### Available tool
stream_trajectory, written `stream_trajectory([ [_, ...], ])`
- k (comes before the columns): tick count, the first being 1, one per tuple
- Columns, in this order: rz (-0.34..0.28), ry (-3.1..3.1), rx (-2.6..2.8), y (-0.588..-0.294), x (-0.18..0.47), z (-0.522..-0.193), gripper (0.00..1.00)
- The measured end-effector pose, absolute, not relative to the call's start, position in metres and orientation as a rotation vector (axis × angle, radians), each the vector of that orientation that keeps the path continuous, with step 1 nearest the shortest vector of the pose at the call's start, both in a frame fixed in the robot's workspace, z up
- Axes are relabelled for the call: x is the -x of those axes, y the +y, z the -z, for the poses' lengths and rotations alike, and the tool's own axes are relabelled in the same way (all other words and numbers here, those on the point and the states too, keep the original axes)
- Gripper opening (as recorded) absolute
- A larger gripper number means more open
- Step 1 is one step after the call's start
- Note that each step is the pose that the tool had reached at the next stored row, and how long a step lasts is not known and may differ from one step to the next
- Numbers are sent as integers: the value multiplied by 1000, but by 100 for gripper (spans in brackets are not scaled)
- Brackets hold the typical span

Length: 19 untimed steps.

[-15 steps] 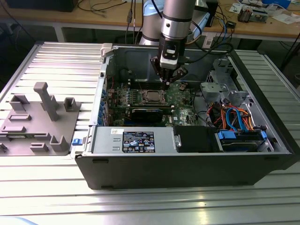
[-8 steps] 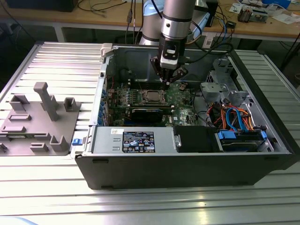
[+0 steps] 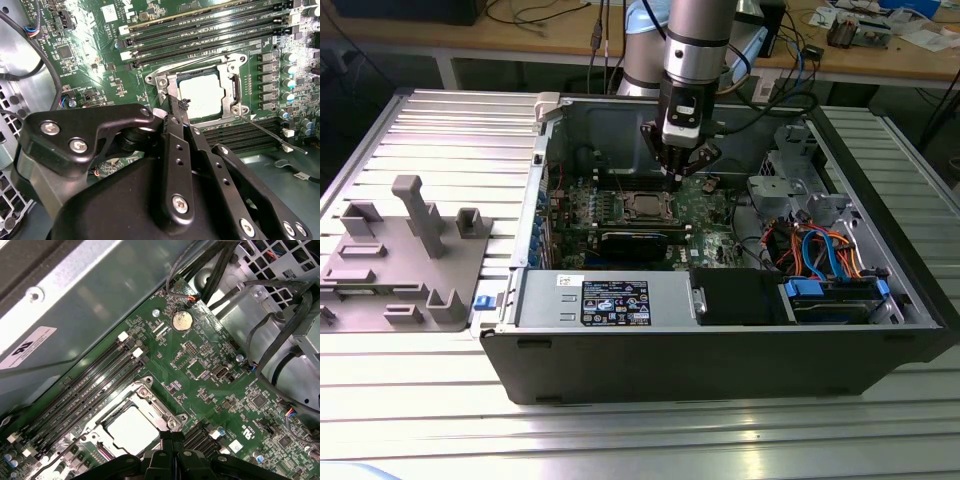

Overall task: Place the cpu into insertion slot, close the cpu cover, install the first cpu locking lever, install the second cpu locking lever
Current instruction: 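Install the first cpu locking lever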

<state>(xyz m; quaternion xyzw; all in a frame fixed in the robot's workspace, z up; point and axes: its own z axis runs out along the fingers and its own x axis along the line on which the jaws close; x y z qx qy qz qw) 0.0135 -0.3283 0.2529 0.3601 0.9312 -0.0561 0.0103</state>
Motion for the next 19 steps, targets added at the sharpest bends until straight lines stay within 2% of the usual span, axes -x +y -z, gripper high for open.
stream_trajectory([
  [19, 175, 2915, -1098, -328, -13, -253, 11],
])
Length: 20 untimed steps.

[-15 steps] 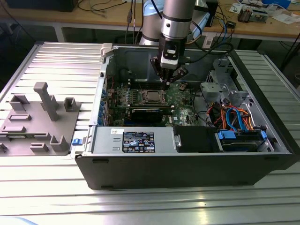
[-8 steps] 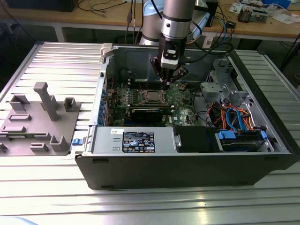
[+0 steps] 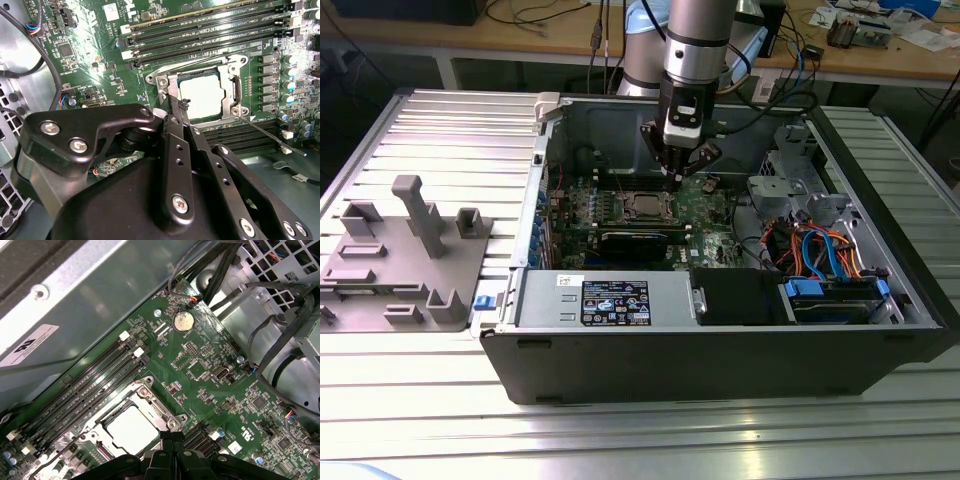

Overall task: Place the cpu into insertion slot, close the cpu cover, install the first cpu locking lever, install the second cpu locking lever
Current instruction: 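Install the first cpu locking lever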

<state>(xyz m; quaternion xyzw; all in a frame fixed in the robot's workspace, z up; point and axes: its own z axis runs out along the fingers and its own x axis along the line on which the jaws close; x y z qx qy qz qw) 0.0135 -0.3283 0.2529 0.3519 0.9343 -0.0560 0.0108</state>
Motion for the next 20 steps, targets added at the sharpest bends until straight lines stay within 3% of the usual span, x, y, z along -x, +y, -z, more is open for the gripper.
stream_trajectory([
  [20, 174, 2924, -1073, -328, -13, -253, 11],
])
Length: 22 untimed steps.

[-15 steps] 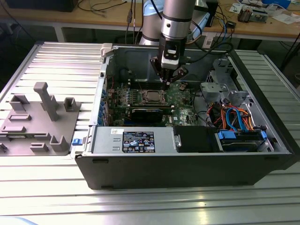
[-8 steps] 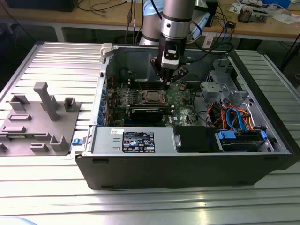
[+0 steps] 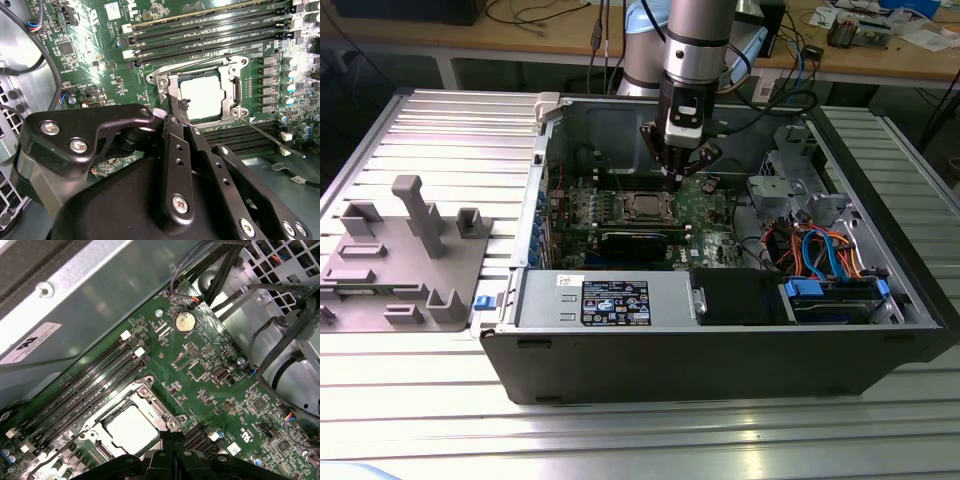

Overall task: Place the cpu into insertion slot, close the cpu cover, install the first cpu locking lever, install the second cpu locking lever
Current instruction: 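Install the first cpu locking lever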

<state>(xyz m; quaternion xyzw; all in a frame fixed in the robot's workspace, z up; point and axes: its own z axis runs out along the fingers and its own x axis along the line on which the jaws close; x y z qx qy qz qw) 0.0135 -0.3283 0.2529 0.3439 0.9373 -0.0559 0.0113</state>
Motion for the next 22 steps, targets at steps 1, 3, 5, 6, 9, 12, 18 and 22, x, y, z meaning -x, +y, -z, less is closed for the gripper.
stream_trajectory([
  [1, 174, 2924, -1072, -328, -13, -253, 11],
  [3, 174, 2925, -1070, -328, -13, -253, 11],
  [5, 174, 2926, -1066, -328, -13, -253, 11],
  [6, 174, 2926, -1064, -328, -13, -253, 11],
  [9, 174, 2927, -1061, -328, -13, -253, 11],
  [12, 174, 2929, -1057, -328, -13, -253, 11],
  [18, 174, 2931, -1050, -328, -13, -253, 11],
  [22, 174, 2932, -1046, -328, -13, -253, 11],
])
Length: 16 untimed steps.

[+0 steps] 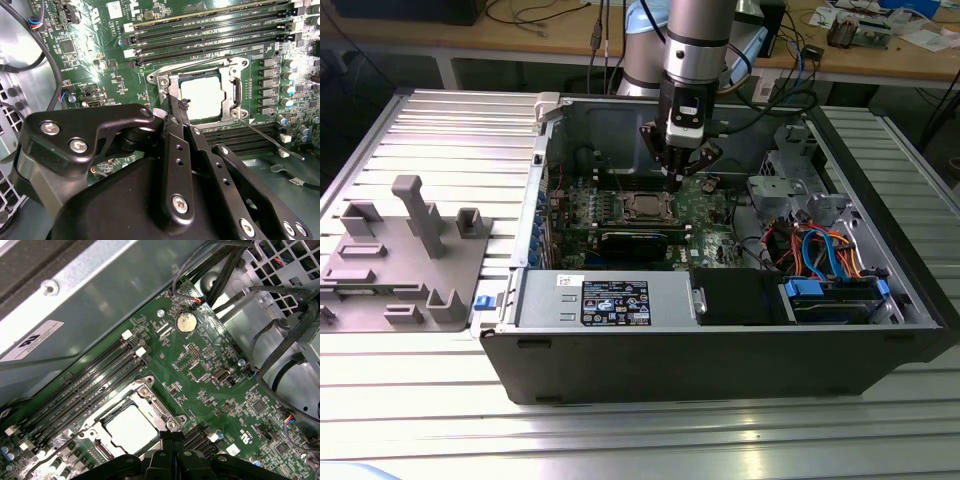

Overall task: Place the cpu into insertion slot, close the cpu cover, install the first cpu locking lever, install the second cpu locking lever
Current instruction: 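Install the first cpu locking lever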

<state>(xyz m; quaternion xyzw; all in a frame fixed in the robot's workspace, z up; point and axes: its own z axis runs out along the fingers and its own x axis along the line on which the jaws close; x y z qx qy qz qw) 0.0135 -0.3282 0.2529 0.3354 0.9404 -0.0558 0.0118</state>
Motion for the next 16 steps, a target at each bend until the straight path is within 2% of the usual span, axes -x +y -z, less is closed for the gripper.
stream_trajectory([
  [16, 174, 2939, -1024, -328, -13, -253, 11],
])
